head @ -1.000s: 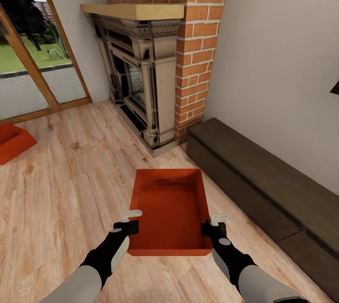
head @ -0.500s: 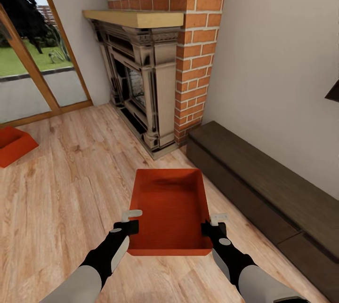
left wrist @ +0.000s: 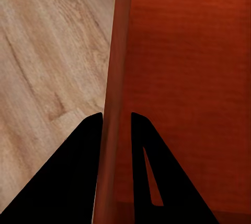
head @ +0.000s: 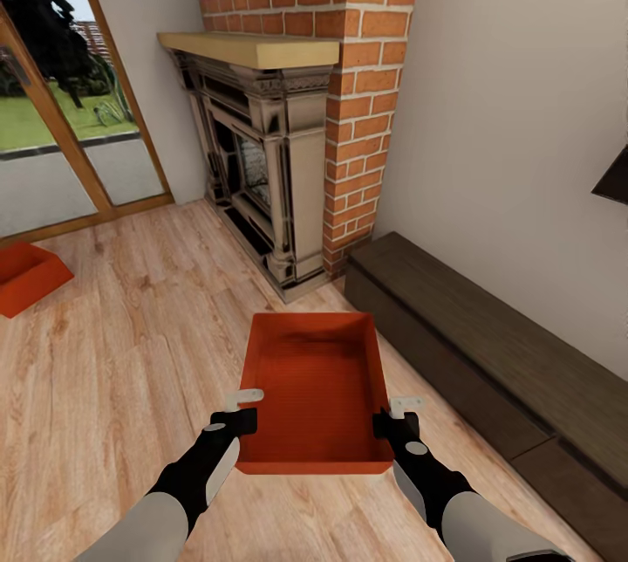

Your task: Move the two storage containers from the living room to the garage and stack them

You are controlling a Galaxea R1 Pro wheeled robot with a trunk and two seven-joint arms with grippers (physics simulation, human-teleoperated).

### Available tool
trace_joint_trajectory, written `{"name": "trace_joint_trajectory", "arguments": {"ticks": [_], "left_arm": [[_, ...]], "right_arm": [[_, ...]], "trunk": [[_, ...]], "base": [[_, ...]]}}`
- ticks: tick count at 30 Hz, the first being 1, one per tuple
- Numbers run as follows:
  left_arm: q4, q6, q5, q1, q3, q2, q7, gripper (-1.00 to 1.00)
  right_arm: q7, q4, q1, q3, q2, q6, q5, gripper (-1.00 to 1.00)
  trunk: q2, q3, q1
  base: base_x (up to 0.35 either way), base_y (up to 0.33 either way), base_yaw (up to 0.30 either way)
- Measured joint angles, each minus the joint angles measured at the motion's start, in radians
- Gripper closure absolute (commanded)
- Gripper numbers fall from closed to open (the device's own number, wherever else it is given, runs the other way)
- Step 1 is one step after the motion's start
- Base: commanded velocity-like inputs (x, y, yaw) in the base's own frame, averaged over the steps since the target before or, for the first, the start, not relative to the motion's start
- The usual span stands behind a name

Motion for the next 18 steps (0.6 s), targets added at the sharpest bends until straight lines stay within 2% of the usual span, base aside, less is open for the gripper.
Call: {"name": "trace_joint_trajectory", "arguments": {"ticks": [18], "left_arm": [[0.002, 0.000, 0.000, 0.000, 0.001, 0.000, 0.000, 1.00]], "right_arm": [[0.000, 0.000, 0.000, 0.001, 0.000, 0.001, 0.000, 1.00]], "trunk": [[0.126, 0.085, -0.069]], "base": [[0.000, 0.000, 0.000]]}}
